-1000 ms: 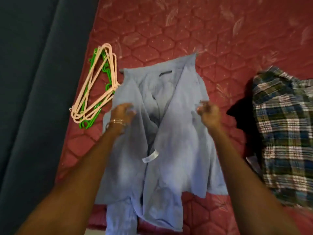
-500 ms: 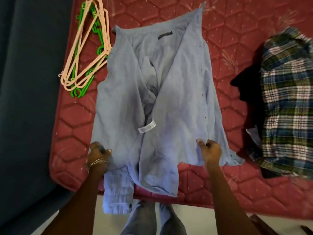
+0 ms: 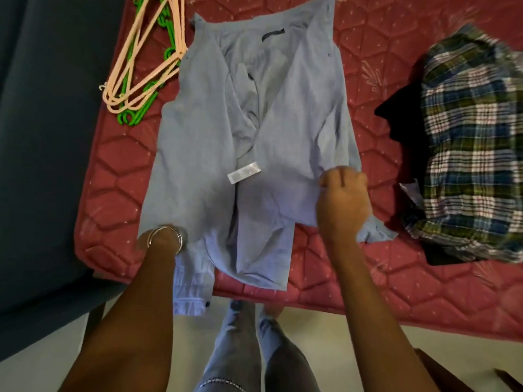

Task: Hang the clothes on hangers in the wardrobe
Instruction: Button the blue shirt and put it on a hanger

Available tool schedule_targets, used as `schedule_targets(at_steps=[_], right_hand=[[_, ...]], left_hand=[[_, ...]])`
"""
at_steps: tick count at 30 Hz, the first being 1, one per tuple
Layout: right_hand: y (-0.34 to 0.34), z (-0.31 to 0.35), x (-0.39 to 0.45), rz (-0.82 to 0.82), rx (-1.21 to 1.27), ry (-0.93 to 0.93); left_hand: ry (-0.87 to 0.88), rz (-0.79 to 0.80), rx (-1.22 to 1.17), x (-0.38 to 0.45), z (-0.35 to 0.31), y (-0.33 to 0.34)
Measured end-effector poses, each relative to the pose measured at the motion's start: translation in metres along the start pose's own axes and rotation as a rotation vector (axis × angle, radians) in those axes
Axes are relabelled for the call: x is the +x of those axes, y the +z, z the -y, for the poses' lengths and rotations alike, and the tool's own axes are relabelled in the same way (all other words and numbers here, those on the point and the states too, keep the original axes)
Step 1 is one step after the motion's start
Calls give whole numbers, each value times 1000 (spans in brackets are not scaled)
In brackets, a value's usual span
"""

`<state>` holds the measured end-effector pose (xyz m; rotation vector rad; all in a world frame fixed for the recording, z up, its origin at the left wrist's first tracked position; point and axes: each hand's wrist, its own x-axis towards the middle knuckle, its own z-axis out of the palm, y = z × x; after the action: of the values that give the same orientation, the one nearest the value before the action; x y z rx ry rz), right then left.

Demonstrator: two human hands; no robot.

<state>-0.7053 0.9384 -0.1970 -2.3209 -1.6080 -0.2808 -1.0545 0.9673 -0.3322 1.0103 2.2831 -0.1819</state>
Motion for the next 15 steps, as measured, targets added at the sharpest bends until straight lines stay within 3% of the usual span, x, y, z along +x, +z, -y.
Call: schedule_targets(at_steps=[1, 3, 5, 6, 8, 10, 11, 12, 13, 15], right_hand=[[0, 17, -11, -31, -78, -141], [8, 48, -46, 63, -117, -335], [23, 60, -88, 253, -118, -428], [29, 57, -103, 331, -97, -441], [45, 39, -121, 438, 8, -368], [46, 24, -123, 575, 153, -154], [44, 19, -123, 638, 214, -16], [41, 15, -123, 657, 268, 93], [39, 12, -124, 618, 331, 173], [34, 5, -127, 554, 474, 370]], left_hand=[[-73, 10, -160, 1, 2, 2], [-142, 9, -584, 3, -1, 6], [-102, -217, -1066, -17, -5, -2], [6, -283, -1154, -36, -14, -7], [495, -273, -917, -88, -38, -14], [983, -53, -454, -131, -48, -6], [1128, 83, -168, -145, -47, 8], [1155, 184, 169, -152, -39, 23], [1133, 171, 476, -153, -29, 40], [977, 97, 763, -154, -11, 62]])
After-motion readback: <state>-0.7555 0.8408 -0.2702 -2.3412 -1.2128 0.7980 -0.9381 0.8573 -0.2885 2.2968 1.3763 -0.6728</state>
